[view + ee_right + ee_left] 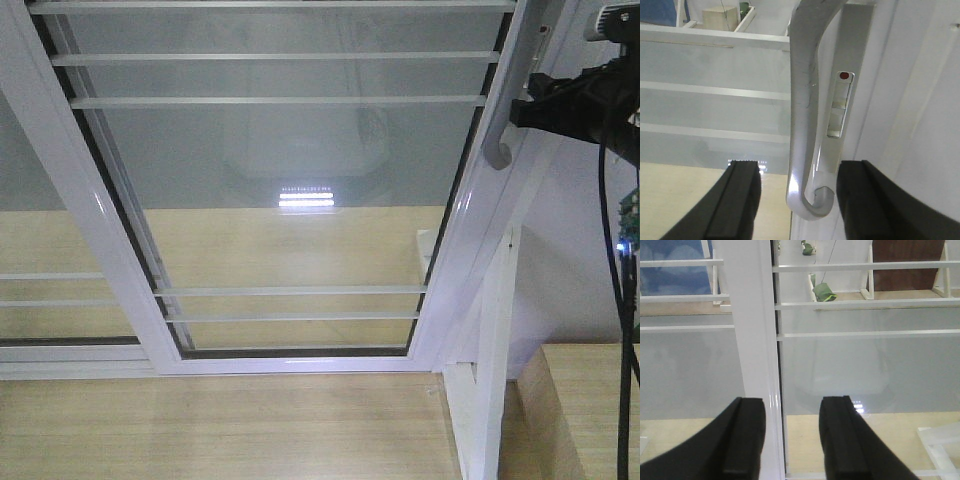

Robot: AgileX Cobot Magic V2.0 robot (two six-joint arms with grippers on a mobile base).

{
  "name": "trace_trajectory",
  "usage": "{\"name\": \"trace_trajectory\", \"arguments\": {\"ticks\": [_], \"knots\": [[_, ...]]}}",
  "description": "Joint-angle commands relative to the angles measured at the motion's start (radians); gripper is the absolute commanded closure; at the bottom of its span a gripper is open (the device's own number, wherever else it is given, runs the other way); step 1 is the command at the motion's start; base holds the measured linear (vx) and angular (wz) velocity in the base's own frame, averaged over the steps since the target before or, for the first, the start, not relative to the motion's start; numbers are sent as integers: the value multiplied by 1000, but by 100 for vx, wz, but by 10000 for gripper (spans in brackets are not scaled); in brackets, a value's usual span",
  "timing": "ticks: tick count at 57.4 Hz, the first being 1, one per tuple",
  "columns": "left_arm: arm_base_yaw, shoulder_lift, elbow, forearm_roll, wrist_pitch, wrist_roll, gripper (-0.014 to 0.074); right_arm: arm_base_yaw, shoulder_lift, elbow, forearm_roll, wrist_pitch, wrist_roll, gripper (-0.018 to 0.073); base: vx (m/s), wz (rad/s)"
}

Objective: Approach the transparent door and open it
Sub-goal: 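Reach the right gripper to the silver door handle and grasp it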

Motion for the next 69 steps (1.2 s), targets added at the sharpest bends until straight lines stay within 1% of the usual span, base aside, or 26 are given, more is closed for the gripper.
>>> {"name": "trace_trajectory", "arguments": {"ticks": [1, 8, 28, 34, 39, 48, 58, 65, 69], "knots": [[-2, 9, -36, -10, -76, 0, 191, -2, 24, -83, -5, -111, -9, 134, 0, 0], [-2, 9, -36, -10, -71, 0, 191, -2, 98, -139, -5, -149, -9, 134, 0, 0], [-2, 9, -36, -10, -71, 0, 191, -2, 254, -276, -4, -148, -7, 134, 0, 0], [-2, 9, -36, -10, -71, 0, 191, -2, 276, -293, -4, -155, -6, 147, 0, 0], [-2, 9, -36, -10, -71, 0, 191, -2, 295, -309, -4, -184, -7, 173, 0, 0], [-2, 9, -36, -10, -71, 0, 191, -2, 308, -316, -4, -190, 1, 218, 0, 0], [-2, 9, -36, -10, -71, 0, 191, 1, 308, -316, -5, -189, 18, 223, 0, 0], [-2, 9, -36, -10, -71, 0, 191, 29, 308, -316, -8, -187, 14, 223, 0, 0], [-2, 9, -36, -10, -71, 0, 191, 50, 308, -316, -28, -187, 13, 223, 0, 0]]}}
